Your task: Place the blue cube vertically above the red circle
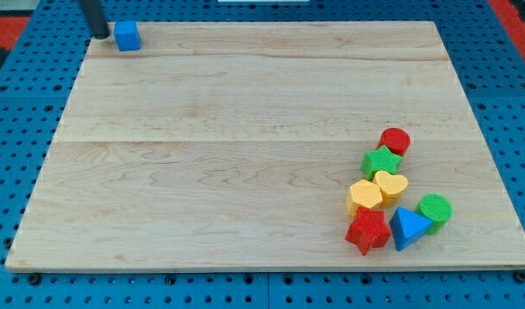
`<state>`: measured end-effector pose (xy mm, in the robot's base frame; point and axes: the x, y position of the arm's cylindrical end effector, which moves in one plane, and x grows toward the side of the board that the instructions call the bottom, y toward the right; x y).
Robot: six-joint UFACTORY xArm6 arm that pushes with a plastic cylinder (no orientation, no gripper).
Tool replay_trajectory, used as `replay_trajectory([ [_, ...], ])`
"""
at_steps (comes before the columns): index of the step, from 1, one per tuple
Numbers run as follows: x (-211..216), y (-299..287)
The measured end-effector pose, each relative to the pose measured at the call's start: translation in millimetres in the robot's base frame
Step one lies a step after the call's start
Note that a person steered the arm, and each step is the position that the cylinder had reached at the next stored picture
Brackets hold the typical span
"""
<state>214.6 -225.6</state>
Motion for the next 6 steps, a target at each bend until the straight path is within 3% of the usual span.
replay_trajectory([
  [2,51,214],
  [3,23,157],
  [4,29,292],
  [5,50,333],
  [6,43,369],
])
